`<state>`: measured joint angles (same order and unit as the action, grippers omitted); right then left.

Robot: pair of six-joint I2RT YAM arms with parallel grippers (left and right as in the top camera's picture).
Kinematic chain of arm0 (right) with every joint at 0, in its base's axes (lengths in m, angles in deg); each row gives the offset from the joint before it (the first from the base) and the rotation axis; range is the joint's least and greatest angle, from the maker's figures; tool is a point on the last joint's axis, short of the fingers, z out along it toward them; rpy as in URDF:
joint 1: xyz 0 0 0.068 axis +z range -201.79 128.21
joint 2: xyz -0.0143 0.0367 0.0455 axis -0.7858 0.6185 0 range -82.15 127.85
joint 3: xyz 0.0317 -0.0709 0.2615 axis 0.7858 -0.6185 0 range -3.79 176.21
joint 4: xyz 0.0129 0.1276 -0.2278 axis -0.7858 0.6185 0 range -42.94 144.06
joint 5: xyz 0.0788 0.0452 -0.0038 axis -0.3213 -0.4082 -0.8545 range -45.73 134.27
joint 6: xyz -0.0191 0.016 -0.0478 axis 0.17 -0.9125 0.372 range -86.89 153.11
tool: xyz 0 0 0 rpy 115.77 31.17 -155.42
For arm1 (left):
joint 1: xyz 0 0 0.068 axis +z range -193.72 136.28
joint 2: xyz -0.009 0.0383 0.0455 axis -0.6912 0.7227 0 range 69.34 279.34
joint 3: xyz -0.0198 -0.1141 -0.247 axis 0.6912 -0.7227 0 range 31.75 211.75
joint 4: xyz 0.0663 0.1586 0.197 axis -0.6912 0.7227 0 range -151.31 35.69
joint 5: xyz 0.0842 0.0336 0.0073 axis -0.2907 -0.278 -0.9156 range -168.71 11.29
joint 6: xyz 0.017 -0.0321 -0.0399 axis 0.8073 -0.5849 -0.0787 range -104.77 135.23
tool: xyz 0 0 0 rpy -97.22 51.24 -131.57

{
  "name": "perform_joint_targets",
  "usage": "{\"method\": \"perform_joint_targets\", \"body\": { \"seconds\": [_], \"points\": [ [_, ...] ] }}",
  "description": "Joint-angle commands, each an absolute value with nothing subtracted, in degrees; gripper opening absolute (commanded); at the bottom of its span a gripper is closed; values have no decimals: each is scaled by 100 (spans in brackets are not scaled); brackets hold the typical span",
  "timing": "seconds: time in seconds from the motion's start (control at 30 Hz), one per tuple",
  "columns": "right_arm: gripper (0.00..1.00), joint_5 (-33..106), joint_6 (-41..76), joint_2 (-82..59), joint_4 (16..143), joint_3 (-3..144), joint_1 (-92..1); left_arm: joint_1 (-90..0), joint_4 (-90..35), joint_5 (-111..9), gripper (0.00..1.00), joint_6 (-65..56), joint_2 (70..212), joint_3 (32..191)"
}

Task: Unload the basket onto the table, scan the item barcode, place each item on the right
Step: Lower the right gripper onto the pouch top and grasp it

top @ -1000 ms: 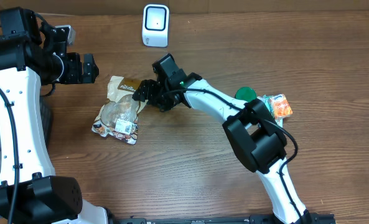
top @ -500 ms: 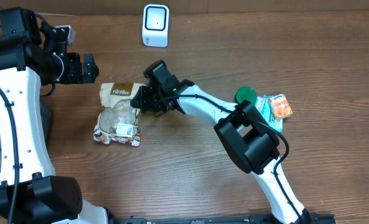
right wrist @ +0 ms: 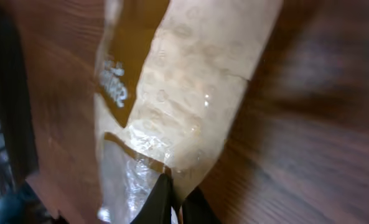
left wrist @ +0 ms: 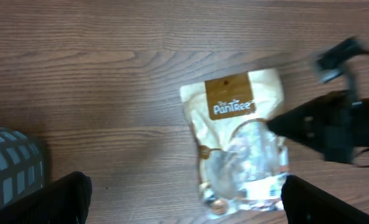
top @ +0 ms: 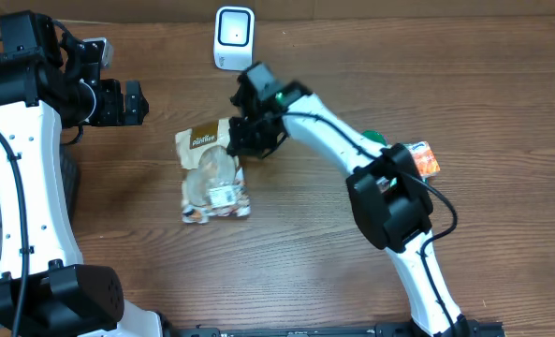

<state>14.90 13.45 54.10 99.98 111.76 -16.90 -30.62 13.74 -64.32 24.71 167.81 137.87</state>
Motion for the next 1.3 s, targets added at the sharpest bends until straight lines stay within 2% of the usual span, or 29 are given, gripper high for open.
{"method": "perform_joint_targets", "body": {
  "seconds": [0.0, 0.03, 0.07, 0.1, 0.13, 0.2, 0.3, 0.47, 0.57, 0.77, 0.97, 1.13, 1.27],
  "points": [
    [13, 1728, 2814, 5196, 10492, 11606, -1729, -3099, 1365, -6388, 100, 2597, 16716, 13877],
    [20, 1816, 2873, 5196, 10589, 11606, -1749, -3099, 1365, -6388, 100, 2597, 16716, 13877],
    [30, 1879, 2871, 5196, 10678, 11606, -1773, -3099, 1365, -6388, 100, 2595, 16716, 13877],
    [46, 1879, 2871, 5196, 10777, 11606, -1795, -3099, 1367, -6388, 100, 2597, 16716, 13877],
    [53, 1875, 2869, 5196, 10831, 11606, -1812, -3099, 1365, -6388, 100, 2595, 16716, 13877],
    [59, 1873, 2810, 5196, 10965, 11608, -1851, -3099, 1365, -6388, 100, 2597, 16716, 13877],
    [60, 1792, 2388, 5196, 11345, 11606, -1980, -3099, 1365, -6388, 100, 2595, 16716, 13877],
    [58, 1418, 2296, 5196, 12003, 11604, -2063, -3099, 1365, -6388, 100, 2595, 16716, 13877],
    [53, 1422, 2285, 5196, 12119, 11580, -1899, -3099, 1367, -6388, 100, 2597, 16716, 13877],
    [25, 1949, 1859, 5202, 11644, 11580, -1401, -3099, 1367, -6388, 100, 2597, 16716, 13877],
    [11, 3702, 869, 5316, 10949, 11543, -848, -3099, 1367, -6388, 100, 2597, 16716, 13877],
    [11, 4104, 582, 5659, 10558, 11541, -601, -3099, 1367, -6388, 100, 2597, 16716, 13877],
    [15, 4100, 582, 5823, 10602, 11541, -599, -3099, 1365, -6388, 100, 2597, 16716, 13877]
  ]
}}
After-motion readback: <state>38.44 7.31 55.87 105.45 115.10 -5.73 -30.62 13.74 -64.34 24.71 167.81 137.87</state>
